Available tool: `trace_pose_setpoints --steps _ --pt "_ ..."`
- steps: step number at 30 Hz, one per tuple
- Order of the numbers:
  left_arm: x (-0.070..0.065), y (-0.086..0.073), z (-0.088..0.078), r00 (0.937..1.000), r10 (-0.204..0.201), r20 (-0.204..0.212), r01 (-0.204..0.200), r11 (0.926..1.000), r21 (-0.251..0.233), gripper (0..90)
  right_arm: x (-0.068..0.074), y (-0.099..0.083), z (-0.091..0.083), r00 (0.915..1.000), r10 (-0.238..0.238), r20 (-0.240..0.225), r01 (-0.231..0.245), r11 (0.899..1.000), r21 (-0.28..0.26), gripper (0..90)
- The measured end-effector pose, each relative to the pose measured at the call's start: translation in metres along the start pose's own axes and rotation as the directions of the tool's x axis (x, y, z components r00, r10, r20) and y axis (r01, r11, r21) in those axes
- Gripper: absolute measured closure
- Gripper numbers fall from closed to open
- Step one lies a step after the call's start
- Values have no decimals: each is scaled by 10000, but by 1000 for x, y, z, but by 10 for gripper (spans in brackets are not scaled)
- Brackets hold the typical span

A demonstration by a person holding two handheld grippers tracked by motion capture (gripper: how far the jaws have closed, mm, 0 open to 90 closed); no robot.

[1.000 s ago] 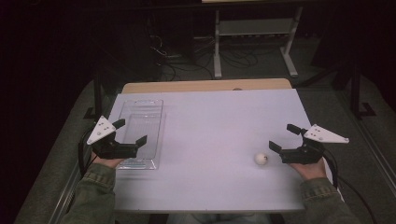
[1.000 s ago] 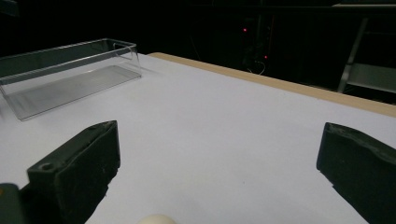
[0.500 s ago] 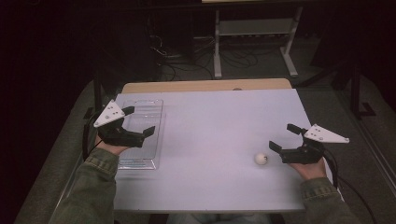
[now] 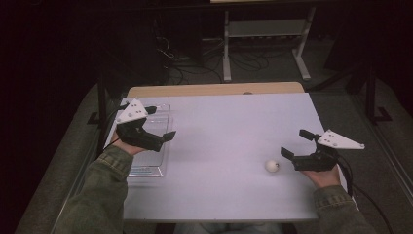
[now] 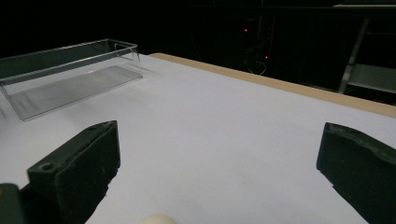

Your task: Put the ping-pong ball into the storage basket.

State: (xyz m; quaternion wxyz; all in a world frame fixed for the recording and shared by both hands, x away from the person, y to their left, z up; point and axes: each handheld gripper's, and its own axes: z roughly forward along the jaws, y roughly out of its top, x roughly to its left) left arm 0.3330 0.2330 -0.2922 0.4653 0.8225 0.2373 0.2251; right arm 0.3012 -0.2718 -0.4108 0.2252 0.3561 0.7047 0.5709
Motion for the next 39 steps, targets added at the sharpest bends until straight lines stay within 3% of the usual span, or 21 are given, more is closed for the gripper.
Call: trace_pose_setpoints --steps 6,13,26,30,39 --pt "4 3 11 9992 130 378 -153 9980 606 0 0 0 0 10000 35 -16 -35 10000 45 0" --pt "4 13 20 9971 420 640 -473 9954 837 0 0 0 0 10000 30 -28 -29 10000 83 0" --pt "1 22 40 9916 547 1171 -688 9905 1195 0 0 0 -1 10000 41 -71 -40 10000 36 0" --pt "-3 26 54 9841 788 1590 -1031 9832 1508 0 0 0 -1 10000 55 -83 -54 9999 85 0" --pt "-10 33 68 9750 1010 1982 -1363 9754 1734 0 0 0 -1 9999 57 -119 -55 9999 92 0"
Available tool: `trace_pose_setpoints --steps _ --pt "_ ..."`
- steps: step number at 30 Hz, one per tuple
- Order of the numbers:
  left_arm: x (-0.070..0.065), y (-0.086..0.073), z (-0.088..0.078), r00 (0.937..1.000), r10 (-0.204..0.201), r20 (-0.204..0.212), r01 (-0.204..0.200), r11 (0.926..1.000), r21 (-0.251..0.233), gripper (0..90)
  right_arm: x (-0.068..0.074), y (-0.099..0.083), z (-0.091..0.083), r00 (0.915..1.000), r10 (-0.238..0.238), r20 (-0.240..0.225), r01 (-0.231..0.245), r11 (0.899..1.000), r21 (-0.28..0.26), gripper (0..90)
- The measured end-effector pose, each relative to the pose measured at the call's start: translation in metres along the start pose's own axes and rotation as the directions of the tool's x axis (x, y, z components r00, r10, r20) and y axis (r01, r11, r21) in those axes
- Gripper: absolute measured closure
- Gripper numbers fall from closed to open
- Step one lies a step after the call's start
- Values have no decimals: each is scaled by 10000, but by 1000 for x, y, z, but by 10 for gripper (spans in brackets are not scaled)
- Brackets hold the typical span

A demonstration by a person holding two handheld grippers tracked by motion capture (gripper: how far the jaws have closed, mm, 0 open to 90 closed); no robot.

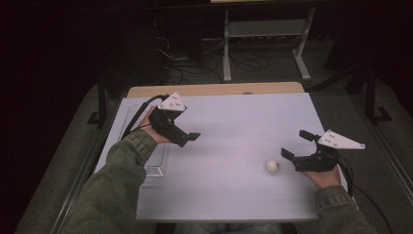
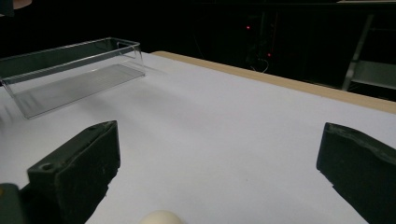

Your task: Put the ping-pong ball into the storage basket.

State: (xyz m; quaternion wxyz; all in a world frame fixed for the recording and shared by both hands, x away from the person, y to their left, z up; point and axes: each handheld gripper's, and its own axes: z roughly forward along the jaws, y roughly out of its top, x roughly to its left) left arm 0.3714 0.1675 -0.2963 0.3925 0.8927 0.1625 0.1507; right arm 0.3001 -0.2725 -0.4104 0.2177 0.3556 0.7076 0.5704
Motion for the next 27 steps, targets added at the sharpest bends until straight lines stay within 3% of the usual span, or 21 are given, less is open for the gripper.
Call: trace_pose_setpoints --steps 12,27 --pt "-6 16 19 9979 534 379 -543 9983 221 0 0 0 0 10000 -4 -27 4 10000 3 0" --pt "-17 32 42 9914 865 981 -910 9950 424 0 1 -1 2 9999 -86 -55 86 9999 76 0"
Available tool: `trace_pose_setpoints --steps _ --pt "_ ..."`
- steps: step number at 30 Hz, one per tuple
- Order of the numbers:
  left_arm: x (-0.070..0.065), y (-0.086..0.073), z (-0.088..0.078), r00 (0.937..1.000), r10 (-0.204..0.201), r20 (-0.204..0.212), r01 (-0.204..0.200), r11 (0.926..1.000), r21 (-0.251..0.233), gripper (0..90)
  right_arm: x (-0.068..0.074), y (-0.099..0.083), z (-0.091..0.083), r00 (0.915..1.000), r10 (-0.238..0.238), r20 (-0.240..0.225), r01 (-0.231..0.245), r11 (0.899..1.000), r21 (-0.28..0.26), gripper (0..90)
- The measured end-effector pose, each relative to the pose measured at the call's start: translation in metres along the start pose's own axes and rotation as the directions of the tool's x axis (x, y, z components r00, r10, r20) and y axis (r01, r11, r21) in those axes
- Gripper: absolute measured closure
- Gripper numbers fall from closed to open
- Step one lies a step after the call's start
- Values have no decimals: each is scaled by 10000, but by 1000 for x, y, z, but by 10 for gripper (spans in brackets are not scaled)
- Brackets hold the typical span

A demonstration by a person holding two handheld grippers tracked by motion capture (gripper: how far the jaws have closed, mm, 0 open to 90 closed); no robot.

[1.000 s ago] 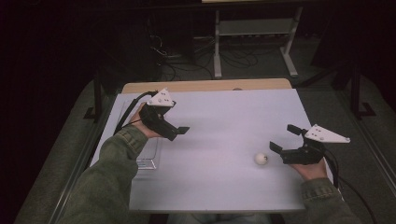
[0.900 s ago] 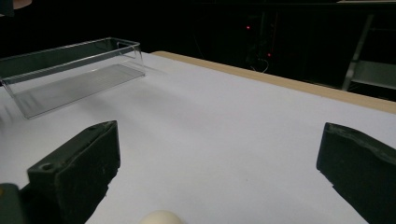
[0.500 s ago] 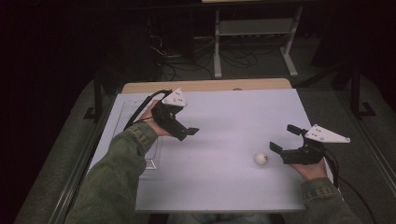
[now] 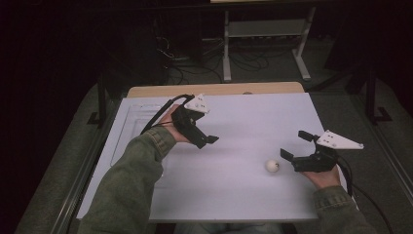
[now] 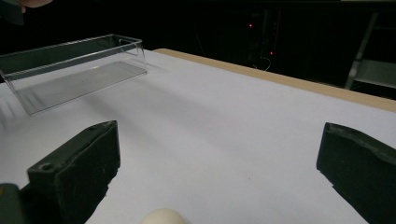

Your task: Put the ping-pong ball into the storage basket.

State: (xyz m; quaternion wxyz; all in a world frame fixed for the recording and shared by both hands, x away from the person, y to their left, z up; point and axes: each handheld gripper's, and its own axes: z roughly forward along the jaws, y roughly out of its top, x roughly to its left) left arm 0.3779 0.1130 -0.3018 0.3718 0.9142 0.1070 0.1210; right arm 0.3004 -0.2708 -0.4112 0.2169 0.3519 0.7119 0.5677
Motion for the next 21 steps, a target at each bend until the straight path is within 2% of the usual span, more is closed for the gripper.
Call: trace_pose_setpoints --steps 11,15,21 --pt "-8 14 22 9983 340 469 -351 9991 227 0 -1 0 0 10000 28 45 -28 10000 -6 0" --pt "-11 20 25 9970 399 657 -406 9991 98 0 0 0 0 10000 21 47 -21 10000 7 0" --pt "-14 26 32 9951 603 786 -621 9979 206 0 0 0 1 10000 -10 22 10 10000 -3 0"
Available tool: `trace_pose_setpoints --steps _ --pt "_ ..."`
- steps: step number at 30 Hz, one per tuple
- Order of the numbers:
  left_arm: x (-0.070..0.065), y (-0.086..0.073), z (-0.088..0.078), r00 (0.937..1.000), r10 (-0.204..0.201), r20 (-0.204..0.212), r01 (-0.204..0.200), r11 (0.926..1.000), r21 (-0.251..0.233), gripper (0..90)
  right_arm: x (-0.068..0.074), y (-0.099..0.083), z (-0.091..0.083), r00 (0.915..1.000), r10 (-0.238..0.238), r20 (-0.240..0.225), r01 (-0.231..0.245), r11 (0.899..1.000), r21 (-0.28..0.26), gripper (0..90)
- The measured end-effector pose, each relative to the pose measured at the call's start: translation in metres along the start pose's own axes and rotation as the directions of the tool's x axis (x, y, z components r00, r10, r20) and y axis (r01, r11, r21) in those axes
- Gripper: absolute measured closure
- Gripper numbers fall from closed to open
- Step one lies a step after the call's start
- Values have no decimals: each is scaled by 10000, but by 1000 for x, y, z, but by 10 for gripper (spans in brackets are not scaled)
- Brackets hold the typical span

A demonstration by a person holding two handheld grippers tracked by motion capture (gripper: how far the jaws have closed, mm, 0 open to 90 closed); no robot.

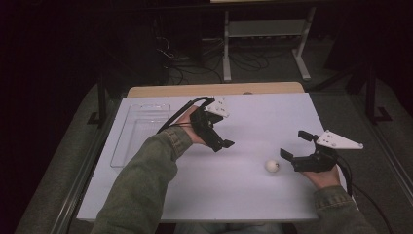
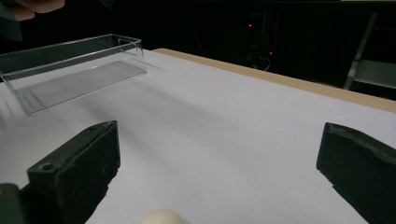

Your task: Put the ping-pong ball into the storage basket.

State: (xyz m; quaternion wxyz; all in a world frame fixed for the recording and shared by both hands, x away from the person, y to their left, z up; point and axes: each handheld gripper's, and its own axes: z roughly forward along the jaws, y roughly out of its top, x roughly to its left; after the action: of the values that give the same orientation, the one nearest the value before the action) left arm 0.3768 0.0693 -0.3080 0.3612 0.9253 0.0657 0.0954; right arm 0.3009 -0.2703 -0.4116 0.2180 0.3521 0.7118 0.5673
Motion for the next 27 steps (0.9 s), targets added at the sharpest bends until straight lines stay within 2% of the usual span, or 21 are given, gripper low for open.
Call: trace_pose_setpoints --steps 8,19,27 --pt "-2 1 13 9994 136 311 -145 9995 275 0 -2 0 -1 10000 72 28 -72 10000 -19 0" --pt "-9 5 25 9975 340 619 -360 9989 308 0 -2 -1 0 10000 55 36 -55 10000 -7 0" --pt "-12 7 36 9959 283 863 -308 9991 287 0 -1 0 -1 10000 50 35 -50 10000 -48 0"
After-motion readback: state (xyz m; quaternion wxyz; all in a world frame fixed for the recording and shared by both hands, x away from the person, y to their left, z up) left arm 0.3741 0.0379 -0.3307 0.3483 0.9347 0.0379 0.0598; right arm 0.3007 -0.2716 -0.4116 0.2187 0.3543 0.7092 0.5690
